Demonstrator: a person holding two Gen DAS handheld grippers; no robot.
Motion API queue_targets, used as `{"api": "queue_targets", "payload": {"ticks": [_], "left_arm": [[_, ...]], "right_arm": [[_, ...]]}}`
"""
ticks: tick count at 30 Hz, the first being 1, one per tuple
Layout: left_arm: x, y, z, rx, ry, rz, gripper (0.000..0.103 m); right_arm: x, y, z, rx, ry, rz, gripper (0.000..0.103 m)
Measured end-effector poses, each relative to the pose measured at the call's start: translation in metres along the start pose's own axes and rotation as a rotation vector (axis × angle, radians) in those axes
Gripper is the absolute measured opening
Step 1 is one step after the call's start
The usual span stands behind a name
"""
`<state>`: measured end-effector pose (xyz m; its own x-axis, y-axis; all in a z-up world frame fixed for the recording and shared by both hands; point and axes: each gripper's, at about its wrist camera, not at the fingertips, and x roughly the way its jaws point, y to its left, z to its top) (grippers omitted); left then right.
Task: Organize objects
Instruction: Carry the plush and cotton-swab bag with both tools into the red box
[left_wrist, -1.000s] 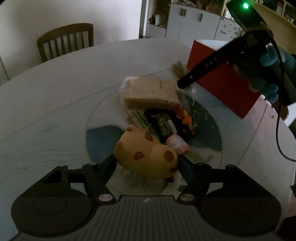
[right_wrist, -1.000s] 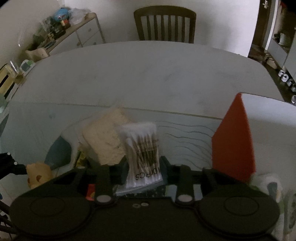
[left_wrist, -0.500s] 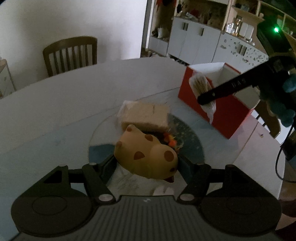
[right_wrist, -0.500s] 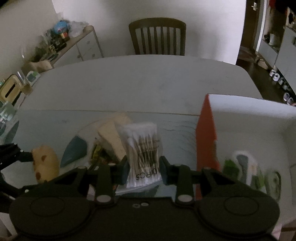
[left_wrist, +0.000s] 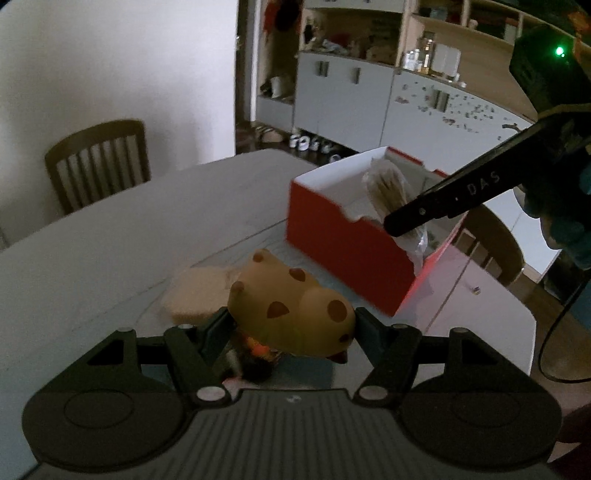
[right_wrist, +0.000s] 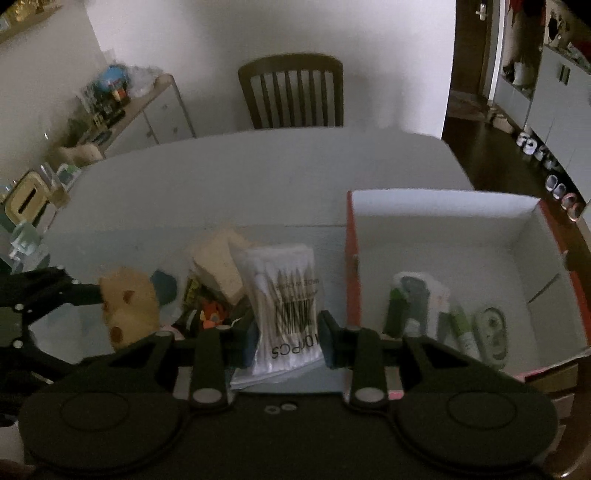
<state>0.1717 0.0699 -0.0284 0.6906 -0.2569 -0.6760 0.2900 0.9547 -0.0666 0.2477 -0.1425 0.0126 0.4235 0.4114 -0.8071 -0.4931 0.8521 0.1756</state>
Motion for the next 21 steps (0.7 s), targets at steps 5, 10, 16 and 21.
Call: {"api": "queue_targets", "payload": {"ticks": [5,10,16,21], "left_arm": [[0.008,-0.025,0.018,0.026,-0.019,-0.020,0.071],[0.021,-0.050,0.036,0.049,-0.029,-0.027,0.071],[0.042,-0.080,0.055,0.079,-0.033,-0.029,0.071],[0.064,-0.103,0.072,0.088,-0.027,-0.030,0.071]], "right_arm": [[-0.018,-0.020,-0.001,0.009,-0.032,-0.006,0.033],[-0.030,-0.047,0.000,0.020,-0.046,-0.021,0.033],[-0.038,-0.083,0.000,0.032,-0.058,-0.035,0.033],[-0.037,-0.115,0.000,0.044,-0.060,-0.053,0.033]]}}
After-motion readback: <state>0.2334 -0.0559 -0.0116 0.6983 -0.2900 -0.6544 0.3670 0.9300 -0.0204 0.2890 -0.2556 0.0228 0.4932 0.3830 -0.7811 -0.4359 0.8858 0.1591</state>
